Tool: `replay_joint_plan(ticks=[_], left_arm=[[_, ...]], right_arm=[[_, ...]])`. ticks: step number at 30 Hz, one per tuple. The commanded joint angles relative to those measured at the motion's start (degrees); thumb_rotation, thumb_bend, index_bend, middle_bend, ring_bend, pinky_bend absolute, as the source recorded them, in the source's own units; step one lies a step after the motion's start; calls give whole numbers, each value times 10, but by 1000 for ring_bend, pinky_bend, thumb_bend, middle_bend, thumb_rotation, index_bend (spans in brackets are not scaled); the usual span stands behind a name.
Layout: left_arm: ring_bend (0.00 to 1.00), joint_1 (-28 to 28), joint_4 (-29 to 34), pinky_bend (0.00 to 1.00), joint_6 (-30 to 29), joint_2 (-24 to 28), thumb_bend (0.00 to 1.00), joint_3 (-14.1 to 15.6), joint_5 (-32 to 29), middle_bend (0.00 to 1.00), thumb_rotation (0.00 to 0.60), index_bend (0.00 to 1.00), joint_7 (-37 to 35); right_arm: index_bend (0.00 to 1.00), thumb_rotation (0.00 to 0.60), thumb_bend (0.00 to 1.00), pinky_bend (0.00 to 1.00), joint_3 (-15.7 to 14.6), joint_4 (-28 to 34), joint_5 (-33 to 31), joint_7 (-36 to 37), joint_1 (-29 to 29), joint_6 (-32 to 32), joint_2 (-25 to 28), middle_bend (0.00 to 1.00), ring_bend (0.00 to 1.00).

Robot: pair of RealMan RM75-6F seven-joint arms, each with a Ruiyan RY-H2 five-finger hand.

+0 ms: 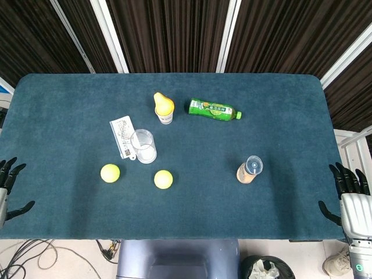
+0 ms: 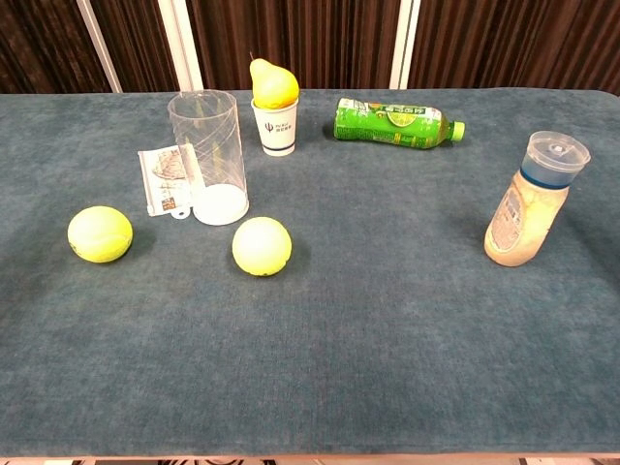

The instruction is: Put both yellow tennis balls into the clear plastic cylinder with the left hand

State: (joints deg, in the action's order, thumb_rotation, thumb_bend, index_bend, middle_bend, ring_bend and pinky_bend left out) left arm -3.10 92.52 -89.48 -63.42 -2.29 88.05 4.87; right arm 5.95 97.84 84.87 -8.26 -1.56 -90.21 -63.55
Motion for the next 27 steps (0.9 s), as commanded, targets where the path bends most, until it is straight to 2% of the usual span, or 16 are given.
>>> replay_joint_plan(ticks=[1,8,17,27], left_arm=[[28,-7,0,128,8,2,21,0,5,43,600,126,2],[28,-68,50,129,83,26,9,-18,15,39,600,119,24],[28,-165,124,129,232,26,9,-57,-72,37,600,112,129],[28,-242,114,129,336,-25,9,-67,-166,38,600,110,199]], right_arm=[[81,600,340,61,0,0,0,0,0,1,0,79,110],[81,600,339,61,0,0,-1,-4,0,2,-1,79,110],[81,600,340,61,1,0,-4,-7,0,1,-2,79,110],[81,600,339,61,3,-2,-7,-9,-1,2,-3,79,110]])
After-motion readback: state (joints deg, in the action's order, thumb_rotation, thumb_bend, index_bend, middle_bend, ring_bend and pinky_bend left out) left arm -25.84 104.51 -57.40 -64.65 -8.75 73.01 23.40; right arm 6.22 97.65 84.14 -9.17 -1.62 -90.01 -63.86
